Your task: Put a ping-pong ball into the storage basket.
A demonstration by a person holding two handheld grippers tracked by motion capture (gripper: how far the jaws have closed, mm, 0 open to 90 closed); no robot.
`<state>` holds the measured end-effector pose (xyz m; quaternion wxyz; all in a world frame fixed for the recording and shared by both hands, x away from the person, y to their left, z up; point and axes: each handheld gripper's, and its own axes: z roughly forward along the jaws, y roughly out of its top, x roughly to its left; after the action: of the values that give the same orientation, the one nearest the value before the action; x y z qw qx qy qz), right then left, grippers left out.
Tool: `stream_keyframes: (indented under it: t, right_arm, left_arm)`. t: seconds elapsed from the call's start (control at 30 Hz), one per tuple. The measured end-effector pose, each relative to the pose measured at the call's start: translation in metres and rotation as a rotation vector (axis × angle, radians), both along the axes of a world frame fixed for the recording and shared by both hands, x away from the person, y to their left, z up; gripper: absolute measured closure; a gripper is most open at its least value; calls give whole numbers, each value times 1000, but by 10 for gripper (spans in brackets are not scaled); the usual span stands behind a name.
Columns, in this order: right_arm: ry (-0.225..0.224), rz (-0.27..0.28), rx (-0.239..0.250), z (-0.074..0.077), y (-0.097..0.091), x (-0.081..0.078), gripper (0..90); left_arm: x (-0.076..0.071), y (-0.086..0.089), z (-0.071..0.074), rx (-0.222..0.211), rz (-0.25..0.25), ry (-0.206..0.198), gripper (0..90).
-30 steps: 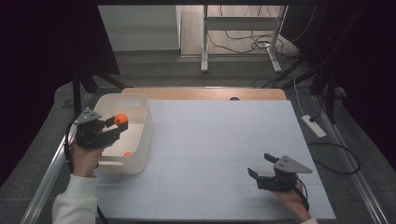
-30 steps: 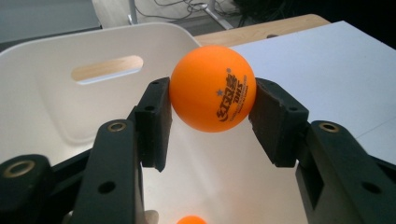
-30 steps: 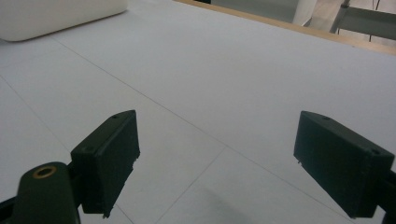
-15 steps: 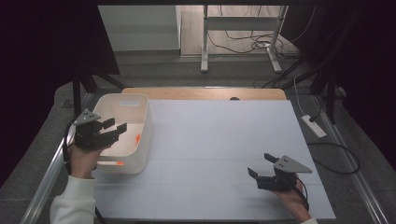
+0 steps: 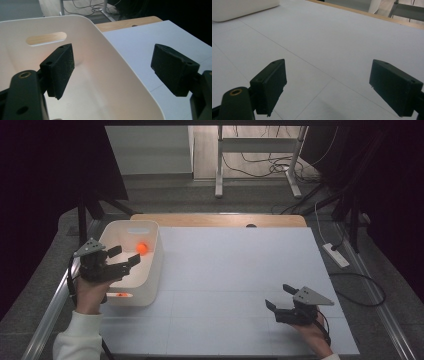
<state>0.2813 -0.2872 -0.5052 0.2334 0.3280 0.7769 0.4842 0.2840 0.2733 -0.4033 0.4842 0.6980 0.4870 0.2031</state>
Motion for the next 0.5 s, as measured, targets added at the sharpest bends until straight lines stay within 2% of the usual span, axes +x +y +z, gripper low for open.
stream_keyframes:
  t: [0.23, 0.5]
  right_arm:
    - [-1, -1, 0, 0, 0, 0, 141]
    - [-1, -1, -2, 0, 0, -1, 142]
  left_arm:
    - [-7, -13, 2, -10, -62, -23, 197]
    - [-14, -35, 1, -11, -156, -44, 200]
